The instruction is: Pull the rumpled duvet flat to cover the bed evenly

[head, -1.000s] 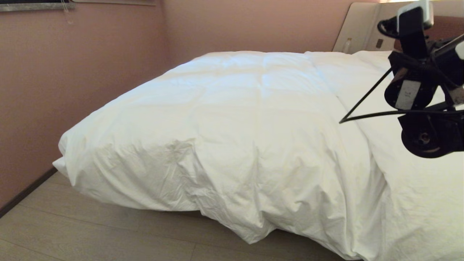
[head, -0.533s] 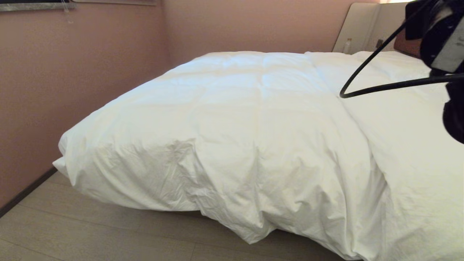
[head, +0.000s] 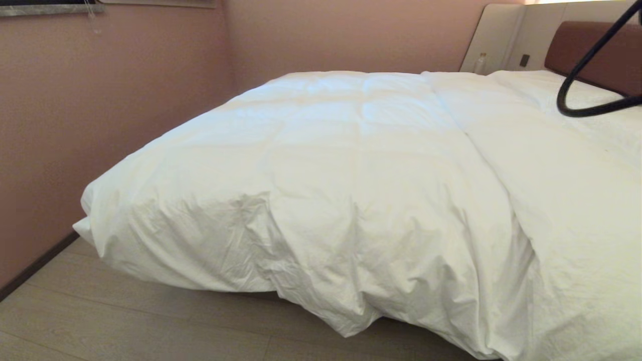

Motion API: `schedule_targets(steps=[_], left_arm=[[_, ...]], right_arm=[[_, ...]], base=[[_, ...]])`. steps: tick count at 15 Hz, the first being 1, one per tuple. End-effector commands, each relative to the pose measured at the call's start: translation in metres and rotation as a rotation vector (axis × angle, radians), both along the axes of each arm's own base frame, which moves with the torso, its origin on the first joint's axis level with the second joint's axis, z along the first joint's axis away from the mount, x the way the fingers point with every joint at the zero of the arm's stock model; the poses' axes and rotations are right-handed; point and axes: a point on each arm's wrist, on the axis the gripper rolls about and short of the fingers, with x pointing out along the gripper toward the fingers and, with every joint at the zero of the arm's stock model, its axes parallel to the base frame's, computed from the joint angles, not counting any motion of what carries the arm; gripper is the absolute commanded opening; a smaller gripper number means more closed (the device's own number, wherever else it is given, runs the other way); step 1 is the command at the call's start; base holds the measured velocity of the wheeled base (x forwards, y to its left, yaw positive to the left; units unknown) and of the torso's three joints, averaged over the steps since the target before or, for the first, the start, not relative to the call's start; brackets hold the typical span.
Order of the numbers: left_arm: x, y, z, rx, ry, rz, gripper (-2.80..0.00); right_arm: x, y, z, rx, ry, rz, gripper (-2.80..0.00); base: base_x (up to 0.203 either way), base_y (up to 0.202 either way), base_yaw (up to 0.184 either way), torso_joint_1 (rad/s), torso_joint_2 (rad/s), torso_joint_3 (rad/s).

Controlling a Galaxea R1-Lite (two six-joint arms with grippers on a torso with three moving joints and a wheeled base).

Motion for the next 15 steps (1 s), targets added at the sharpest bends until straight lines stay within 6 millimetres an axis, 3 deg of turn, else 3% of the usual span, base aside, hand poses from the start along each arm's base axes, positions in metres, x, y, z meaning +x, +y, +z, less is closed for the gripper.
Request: schedule_targets(steps=[1, 3, 6, 9, 15], left_arm=[[0.000, 0.000, 0.000, 0.000, 0.000, 0.000, -2.80], [0.000, 0.000, 0.000, 0.000, 0.000, 0.000, -2.80], [0.000, 0.000, 0.000, 0.000, 0.000, 0.000, -2.80], [0.000, 0.000, 0.000, 0.000, 0.000, 0.000, -2.80], [0.000, 0.000, 0.000, 0.000, 0.000, 0.000, -2.80]], right_arm=[[-0.003, -0.002, 0.011, -0.062, 0.080, -0.004, -2.80], [-0.013, -0.010, 0.033, -0.061, 0.057, 0.001, -2.80], [-0.050, -0.039, 0.079, -0.023, -0.019, -0.002, -2.80], [-0.065, -0.046, 0.079, -0.105, 0.093, 0.013, -2.80], [-0.039, -0.025, 0.069, -0.080, 0.184, -0.053, -2.80]], base=[[0.000, 0.000, 0.000, 0.000, 0.00, 0.000], [0.000, 0.000, 0.000, 0.000, 0.00, 0.000], [0.000, 0.000, 0.000, 0.000, 0.00, 0.000], [0.000, 0.000, 0.000, 0.000, 0.00, 0.000], [0.000, 0.000, 0.000, 0.000, 0.00, 0.000]])
